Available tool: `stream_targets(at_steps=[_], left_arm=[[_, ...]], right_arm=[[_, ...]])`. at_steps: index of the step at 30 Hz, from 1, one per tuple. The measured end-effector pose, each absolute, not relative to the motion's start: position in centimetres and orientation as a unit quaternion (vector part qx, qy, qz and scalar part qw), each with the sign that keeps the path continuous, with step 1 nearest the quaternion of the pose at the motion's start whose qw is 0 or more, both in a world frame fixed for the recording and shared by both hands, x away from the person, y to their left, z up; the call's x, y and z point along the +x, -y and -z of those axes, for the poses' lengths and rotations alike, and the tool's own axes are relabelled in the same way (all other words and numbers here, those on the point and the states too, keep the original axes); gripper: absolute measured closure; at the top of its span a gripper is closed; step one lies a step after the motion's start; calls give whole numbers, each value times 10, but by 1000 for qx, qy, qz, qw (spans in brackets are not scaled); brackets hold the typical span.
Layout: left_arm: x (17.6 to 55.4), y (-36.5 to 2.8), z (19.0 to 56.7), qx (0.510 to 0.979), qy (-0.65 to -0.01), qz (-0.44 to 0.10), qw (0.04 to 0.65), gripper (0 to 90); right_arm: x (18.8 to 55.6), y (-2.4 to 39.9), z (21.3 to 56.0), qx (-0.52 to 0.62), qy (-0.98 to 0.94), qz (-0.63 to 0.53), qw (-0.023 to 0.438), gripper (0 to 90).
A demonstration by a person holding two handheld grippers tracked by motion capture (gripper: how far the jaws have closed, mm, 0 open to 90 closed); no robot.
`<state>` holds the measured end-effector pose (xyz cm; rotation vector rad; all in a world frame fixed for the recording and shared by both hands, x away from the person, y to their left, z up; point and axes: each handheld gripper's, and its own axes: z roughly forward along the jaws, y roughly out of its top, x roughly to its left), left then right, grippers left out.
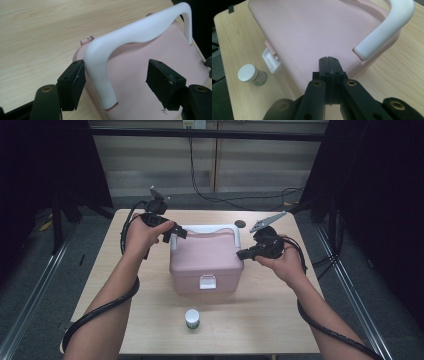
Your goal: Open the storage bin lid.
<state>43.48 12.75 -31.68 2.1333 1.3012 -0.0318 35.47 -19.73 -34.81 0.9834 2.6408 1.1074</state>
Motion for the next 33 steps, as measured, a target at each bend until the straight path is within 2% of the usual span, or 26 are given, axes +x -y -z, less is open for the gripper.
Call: stream_targets(at_steps=[22,33], left_arm=[[419,-129,299,818,-476,-3,322,338],[418,-124,307,832,-465,-19,302,361]], right_arm=[[354,193,347,328,-872,-358,66,900],[354,193,347,331,-870,-358,68,900]])
